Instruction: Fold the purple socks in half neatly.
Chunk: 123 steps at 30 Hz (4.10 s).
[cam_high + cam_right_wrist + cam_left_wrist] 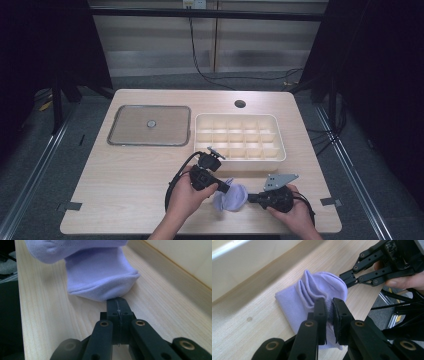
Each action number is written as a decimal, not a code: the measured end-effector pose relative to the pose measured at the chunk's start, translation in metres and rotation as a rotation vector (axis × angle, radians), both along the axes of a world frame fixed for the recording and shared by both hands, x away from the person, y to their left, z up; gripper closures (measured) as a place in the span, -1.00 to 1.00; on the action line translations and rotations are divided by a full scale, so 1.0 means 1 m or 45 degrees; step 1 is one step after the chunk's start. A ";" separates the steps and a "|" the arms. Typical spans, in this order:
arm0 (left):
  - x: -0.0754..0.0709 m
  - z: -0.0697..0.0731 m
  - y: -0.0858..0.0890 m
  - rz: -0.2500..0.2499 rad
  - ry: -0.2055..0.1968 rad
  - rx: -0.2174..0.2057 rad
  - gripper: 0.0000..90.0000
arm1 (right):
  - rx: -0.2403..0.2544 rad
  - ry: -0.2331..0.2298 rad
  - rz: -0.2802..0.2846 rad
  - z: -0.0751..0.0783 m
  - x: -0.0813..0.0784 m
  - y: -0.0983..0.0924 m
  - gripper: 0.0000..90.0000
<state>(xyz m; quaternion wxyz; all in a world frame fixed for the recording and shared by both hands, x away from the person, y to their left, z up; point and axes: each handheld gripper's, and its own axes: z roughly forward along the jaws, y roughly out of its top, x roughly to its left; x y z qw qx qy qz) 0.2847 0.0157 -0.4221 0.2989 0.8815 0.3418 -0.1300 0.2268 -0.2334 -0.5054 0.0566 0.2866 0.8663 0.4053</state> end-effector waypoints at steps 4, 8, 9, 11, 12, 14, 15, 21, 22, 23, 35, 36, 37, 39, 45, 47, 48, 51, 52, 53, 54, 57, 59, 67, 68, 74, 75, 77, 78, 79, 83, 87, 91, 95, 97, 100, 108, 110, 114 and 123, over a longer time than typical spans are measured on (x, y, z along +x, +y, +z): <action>0.000 -0.003 -0.004 -0.010 0.002 0.007 0.83 | -0.004 -0.002 -0.001 0.000 0.000 0.000 1.00; -0.002 -0.006 -0.007 -0.017 0.002 0.003 0.83 | -0.008 -0.003 -0.003 0.000 0.000 0.000 1.00; -0.002 -0.007 -0.008 -0.016 0.003 0.002 0.83 | -0.006 -0.003 -0.005 0.000 0.000 0.000 1.00; -0.002 -0.008 -0.009 -0.023 0.005 0.002 0.83 | -0.005 -0.003 -0.001 0.000 0.000 0.000 1.00; -0.003 -0.008 -0.010 -0.018 0.004 0.001 0.83 | -0.006 -0.002 0.000 0.000 0.000 0.001 1.00; -0.002 -0.008 -0.011 -0.024 0.003 0.004 0.83 | -0.007 -0.005 -0.001 0.000 0.000 0.001 1.00; -0.003 -0.009 -0.011 -0.022 0.003 -0.001 0.83 | -0.007 -0.005 0.001 0.000 0.000 0.001 1.00; -0.004 -0.010 -0.015 -0.031 0.000 -0.001 0.83 | -0.003 -0.002 -0.004 0.000 0.000 0.000 1.00; -0.005 -0.010 -0.016 -0.034 -0.001 0.001 0.83 | -0.002 0.000 -0.004 0.000 0.000 0.001 1.00; -0.005 -0.011 -0.017 -0.032 -0.001 0.002 0.83 | -0.004 -0.001 0.000 0.000 0.000 0.000 1.00; -0.006 -0.020 -0.021 -0.038 -0.007 0.016 0.83 | 0.000 -0.001 -0.002 0.000 0.000 0.000 1.00; -0.006 -0.021 -0.022 -0.036 -0.011 0.022 0.83 | 0.002 0.000 -0.003 0.000 0.000 0.000 1.00; -0.007 -0.022 -0.022 -0.032 -0.015 0.021 0.83 | 0.003 -0.001 -0.003 0.000 0.000 0.000 1.00; -0.007 -0.023 -0.023 -0.038 -0.017 0.023 0.83 | 0.003 0.000 -0.004 0.000 0.000 0.000 1.00; -0.009 -0.026 -0.025 -0.044 -0.020 0.027 0.82 | 0.008 0.002 -0.006 0.000 0.000 0.000 1.00; -0.009 -0.026 -0.026 -0.044 -0.021 0.021 0.82 | 0.007 0.002 -0.005 0.000 0.000 0.000 1.00; -0.010 -0.026 -0.026 -0.040 -0.021 0.021 0.82 | 0.008 0.002 -0.005 0.000 0.000 0.000 1.00; -0.011 -0.026 -0.027 -0.043 -0.027 0.024 0.82 | 0.010 0.005 -0.001 0.000 -0.001 0.000 1.00; -0.011 -0.027 -0.028 -0.045 -0.029 0.024 0.82 | 0.010 0.005 0.001 0.000 -0.001 0.000 1.00; -0.012 -0.027 -0.028 -0.044 -0.029 0.023 0.82 | 0.010 0.003 0.000 0.000 -0.001 0.001 1.00; -0.012 -0.027 -0.028 -0.041 -0.032 0.025 0.82 | 0.008 0.002 0.003 0.000 -0.001 0.001 1.00; -0.013 -0.028 -0.029 -0.043 -0.031 0.026 0.81 | 0.004 -0.001 0.011 0.000 -0.001 0.001 1.00; -0.013 -0.029 -0.030 -0.041 -0.037 0.025 0.81 | 0.013 0.004 0.007 -0.001 -0.001 0.001 1.00; -0.014 -0.028 -0.035 -0.057 -0.034 0.032 0.80 | 0.017 0.006 0.006 -0.001 -0.001 0.001 1.00; -0.014 -0.028 -0.036 -0.057 -0.037 0.028 0.80 | 0.016 0.003 0.008 -0.001 -0.001 0.001 1.00; -0.016 -0.023 -0.037 -0.060 -0.076 0.025 0.80 | 0.014 0.004 0.011 -0.001 -0.001 0.001 1.00; -0.016 -0.024 -0.038 -0.057 -0.076 0.029 0.80 | 0.014 0.003 0.011 -0.001 0.000 0.001 1.00; -0.016 -0.027 -0.039 -0.056 -0.077 0.038 0.80 | 0.013 0.003 0.011 -0.001 0.000 0.001 1.00; -0.016 -0.028 -0.040 -0.053 -0.078 0.045 0.80 | 0.012 0.003 0.011 -0.001 -0.001 0.001 1.00; -0.016 -0.030 -0.040 -0.052 -0.078 0.036 0.80 | 0.011 0.003 0.010 -0.001 -0.001 0.001 1.00; -0.016 -0.031 -0.042 -0.054 -0.078 0.034 0.80 | 0.012 0.003 0.012 -0.001 0.000 0.001 1.00; -0.017 -0.032 -0.042 -0.054 -0.081 0.029 0.76 | 0.013 0.004 0.011 -0.001 0.000 0.001 1.00; -0.017 -0.032 -0.042 -0.063 -0.076 0.030 0.71 | 0.014 0.007 0.007 -0.001 0.000 0.001 1.00; -0.017 -0.033 -0.042 -0.061 -0.069 0.018 0.69 | 0.017 0.008 0.008 -0.001 0.000 0.001 1.00; -0.017 -0.032 -0.043 -0.071 -0.061 0.024 0.67 | 0.017 0.007 0.009 -0.001 0.000 0.001 1.00; -0.017 -0.032 -0.043 -0.073 -0.061 0.019 0.64 | 0.017 0.007 0.009 -0.001 0.000 0.001 1.00; -0.018 -0.029 -0.041 -0.083 -0.057 0.014 0.54 | 0.017 0.008 0.008 -0.001 0.000 0.001 1.00; -0.017 -0.028 -0.040 -0.085 -0.060 0.010 0.53 | 0.018 0.008 0.008 -0.001 0.000 0.001 1.00; -0.017 -0.024 -0.037 -0.083 -0.056 0.014 0.50 | 0.018 0.008 0.007 -0.001 0.000 0.000 1.00; -0.009 -0.020 -0.027 -0.033 -0.076 0.007 0.58 | 0.015 0.006 0.009 -0.001 0.000 0.000 1.00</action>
